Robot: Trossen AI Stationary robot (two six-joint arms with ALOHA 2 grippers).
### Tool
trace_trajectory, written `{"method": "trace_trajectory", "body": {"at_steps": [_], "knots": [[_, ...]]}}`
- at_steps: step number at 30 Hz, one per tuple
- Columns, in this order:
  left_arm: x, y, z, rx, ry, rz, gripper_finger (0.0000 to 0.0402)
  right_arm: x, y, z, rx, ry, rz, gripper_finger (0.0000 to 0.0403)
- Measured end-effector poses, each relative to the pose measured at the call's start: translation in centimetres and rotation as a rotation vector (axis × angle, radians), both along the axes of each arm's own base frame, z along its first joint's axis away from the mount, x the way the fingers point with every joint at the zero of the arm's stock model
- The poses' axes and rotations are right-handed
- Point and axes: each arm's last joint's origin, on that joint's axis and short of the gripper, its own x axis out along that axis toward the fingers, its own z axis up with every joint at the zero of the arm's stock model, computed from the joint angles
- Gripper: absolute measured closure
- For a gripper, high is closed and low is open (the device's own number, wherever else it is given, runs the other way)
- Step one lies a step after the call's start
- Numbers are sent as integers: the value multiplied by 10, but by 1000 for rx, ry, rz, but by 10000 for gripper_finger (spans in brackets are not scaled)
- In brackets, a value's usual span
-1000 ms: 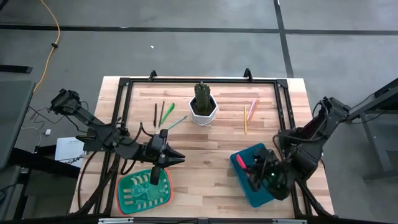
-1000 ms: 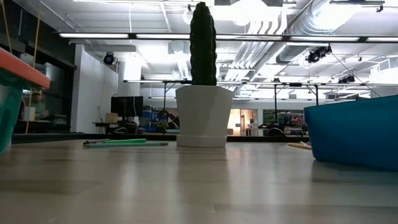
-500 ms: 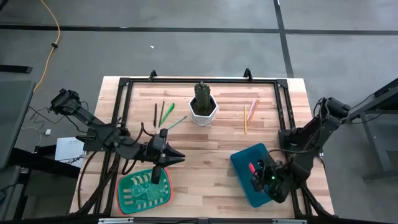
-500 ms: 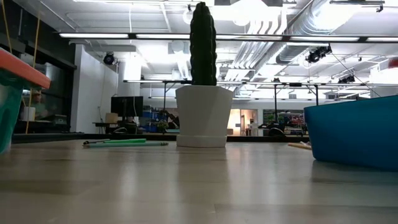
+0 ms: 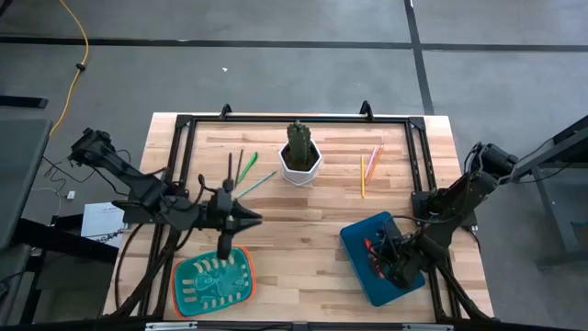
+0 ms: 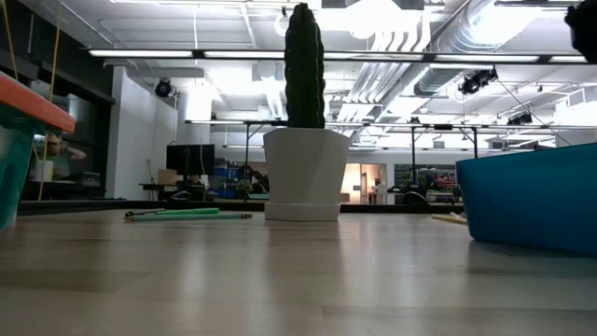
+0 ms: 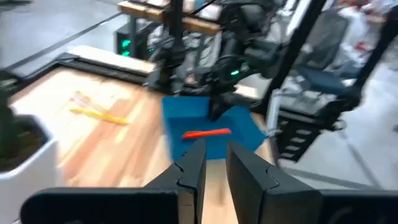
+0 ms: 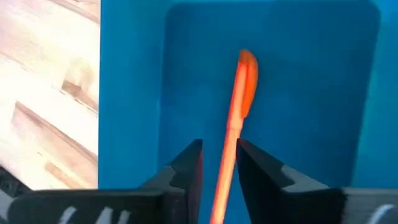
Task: Sort pens & pencils
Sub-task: Put the pink pen into the blue bin
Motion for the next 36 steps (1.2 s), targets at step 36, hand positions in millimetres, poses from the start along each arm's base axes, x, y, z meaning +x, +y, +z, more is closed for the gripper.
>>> {"method": "trace_trajectory", "body": {"at_steps": [36], "knots": [[-54,95,-14,201,478,213,350,35,-218,62,-203,-132,-254,295]]}}
